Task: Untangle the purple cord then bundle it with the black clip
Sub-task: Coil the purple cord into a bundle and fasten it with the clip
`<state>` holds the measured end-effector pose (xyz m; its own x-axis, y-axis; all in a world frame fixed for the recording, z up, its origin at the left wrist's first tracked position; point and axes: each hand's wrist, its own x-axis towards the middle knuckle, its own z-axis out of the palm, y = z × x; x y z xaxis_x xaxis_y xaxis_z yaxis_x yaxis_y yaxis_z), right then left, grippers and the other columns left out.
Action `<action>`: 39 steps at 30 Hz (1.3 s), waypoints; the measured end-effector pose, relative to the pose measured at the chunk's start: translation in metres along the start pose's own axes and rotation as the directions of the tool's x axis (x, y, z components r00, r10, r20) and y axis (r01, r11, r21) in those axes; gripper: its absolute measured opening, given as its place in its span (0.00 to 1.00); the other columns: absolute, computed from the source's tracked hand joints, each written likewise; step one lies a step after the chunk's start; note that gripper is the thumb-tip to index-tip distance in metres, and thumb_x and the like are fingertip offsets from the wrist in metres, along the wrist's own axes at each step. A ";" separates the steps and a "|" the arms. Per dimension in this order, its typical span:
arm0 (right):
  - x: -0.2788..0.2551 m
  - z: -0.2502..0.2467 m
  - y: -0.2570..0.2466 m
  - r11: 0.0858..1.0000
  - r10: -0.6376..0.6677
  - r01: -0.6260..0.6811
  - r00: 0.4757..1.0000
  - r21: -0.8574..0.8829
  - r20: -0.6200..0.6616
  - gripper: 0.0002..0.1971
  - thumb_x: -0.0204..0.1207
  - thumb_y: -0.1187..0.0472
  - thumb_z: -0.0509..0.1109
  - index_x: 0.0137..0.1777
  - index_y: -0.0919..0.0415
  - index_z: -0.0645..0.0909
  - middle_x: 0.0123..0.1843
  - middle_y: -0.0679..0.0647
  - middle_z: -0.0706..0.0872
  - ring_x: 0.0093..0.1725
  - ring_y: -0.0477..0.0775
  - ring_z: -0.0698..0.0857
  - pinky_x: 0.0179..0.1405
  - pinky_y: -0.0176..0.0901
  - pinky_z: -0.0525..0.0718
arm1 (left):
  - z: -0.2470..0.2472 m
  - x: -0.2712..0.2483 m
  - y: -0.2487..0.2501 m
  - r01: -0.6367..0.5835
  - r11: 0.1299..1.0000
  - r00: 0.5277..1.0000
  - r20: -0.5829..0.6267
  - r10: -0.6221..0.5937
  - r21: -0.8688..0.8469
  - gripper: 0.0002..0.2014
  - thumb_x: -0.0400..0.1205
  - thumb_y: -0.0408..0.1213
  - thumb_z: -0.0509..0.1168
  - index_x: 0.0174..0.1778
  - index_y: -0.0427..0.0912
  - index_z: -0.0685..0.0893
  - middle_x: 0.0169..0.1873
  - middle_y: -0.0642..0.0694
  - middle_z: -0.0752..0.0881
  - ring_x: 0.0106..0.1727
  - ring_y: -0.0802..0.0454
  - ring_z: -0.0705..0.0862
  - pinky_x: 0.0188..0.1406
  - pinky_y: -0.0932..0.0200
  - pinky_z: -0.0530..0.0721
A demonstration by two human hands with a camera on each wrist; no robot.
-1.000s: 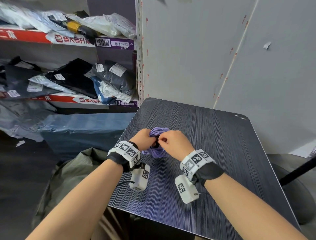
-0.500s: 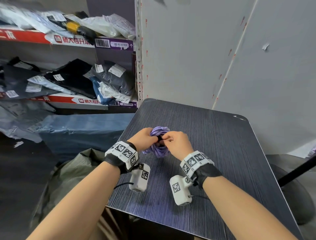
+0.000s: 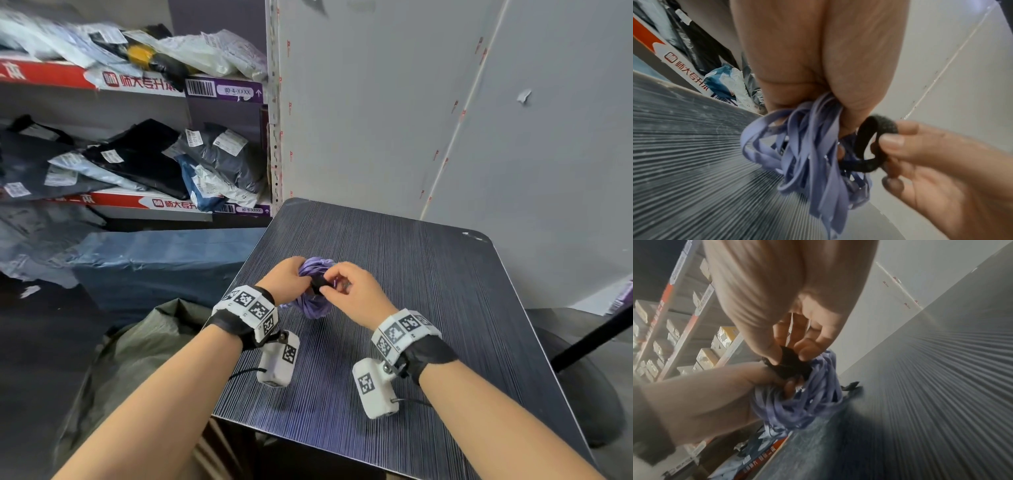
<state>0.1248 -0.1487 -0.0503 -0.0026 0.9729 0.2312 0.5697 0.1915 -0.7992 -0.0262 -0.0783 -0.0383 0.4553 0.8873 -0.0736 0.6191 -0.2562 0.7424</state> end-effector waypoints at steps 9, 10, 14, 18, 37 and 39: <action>0.012 -0.010 -0.025 0.870 0.134 -0.110 0.991 0.481 -0.016 0.09 0.72 0.76 0.71 0.43 0.61 0.80 0.39 0.57 0.85 0.33 0.45 0.88 0.36 0.34 0.87 | 0.011 -0.007 0.003 -0.087 0.991 0.987 0.141 0.072 0.100 0.06 0.79 0.27 0.60 0.50 0.33 0.79 0.40 0.42 0.83 0.42 0.44 0.82 0.39 0.59 0.78; 0.015 -0.010 -0.026 0.870 0.145 -0.116 0.989 0.480 -0.024 0.09 0.72 0.75 0.72 0.43 0.61 0.80 0.40 0.56 0.85 0.33 0.44 0.87 0.35 0.33 0.86 | 0.012 -0.007 0.005 -0.101 0.989 0.984 0.156 0.083 0.110 0.05 0.79 0.27 0.61 0.49 0.35 0.77 0.39 0.44 0.82 0.42 0.46 0.81 0.38 0.60 0.76; 0.027 -0.011 -0.020 0.972 0.125 -0.092 0.982 0.218 -0.141 0.07 0.71 0.66 0.76 0.42 0.53 0.83 0.39 0.45 0.84 0.28 0.36 0.76 0.36 0.30 0.76 | 0.015 -0.010 0.014 -0.160 0.974 0.971 0.204 0.125 0.163 0.06 0.79 0.28 0.62 0.50 0.36 0.79 0.43 0.42 0.83 0.44 0.45 0.81 0.43 0.59 0.75; 0.034 -0.009 -0.017 0.980 0.167 -0.149 0.976 0.131 -0.138 0.09 0.71 0.63 0.75 0.48 0.54 0.80 0.36 0.45 0.82 0.32 0.36 0.76 0.37 0.31 0.73 | 0.015 -0.007 0.015 -0.181 0.965 0.972 0.185 0.146 0.188 0.10 0.78 0.28 0.62 0.54 0.31 0.80 0.51 0.36 0.86 0.54 0.40 0.83 0.52 0.53 0.80; 0.011 -0.010 -0.009 0.925 -0.071 0.102 0.993 -0.365 0.096 0.19 0.86 0.56 0.53 0.74 0.57 0.73 0.69 0.53 0.80 0.68 0.53 0.76 0.69 0.47 0.72 | 0.009 -0.004 0.016 -0.162 0.985 0.987 0.007 0.161 0.054 0.07 0.75 0.29 0.67 0.48 0.33 0.81 0.38 0.42 0.83 0.40 0.48 0.80 0.36 0.61 0.71; 0.011 -0.009 -0.007 0.933 -0.036 0.053 0.998 -0.356 0.055 0.19 0.86 0.57 0.53 0.72 0.59 0.75 0.66 0.56 0.81 0.65 0.55 0.78 0.67 0.47 0.73 | 0.009 -0.003 0.012 -0.122 0.992 0.992 -0.025 0.121 -0.031 0.15 0.75 0.31 0.70 0.55 0.39 0.75 0.40 0.45 0.83 0.40 0.51 0.81 0.40 0.60 0.75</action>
<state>0.1285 -0.1401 -0.0367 -0.0681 0.9710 0.2292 0.8237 0.1843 -0.5362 -0.0146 -0.0878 -0.0348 0.5105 0.8592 0.0338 0.5388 -0.3502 0.7662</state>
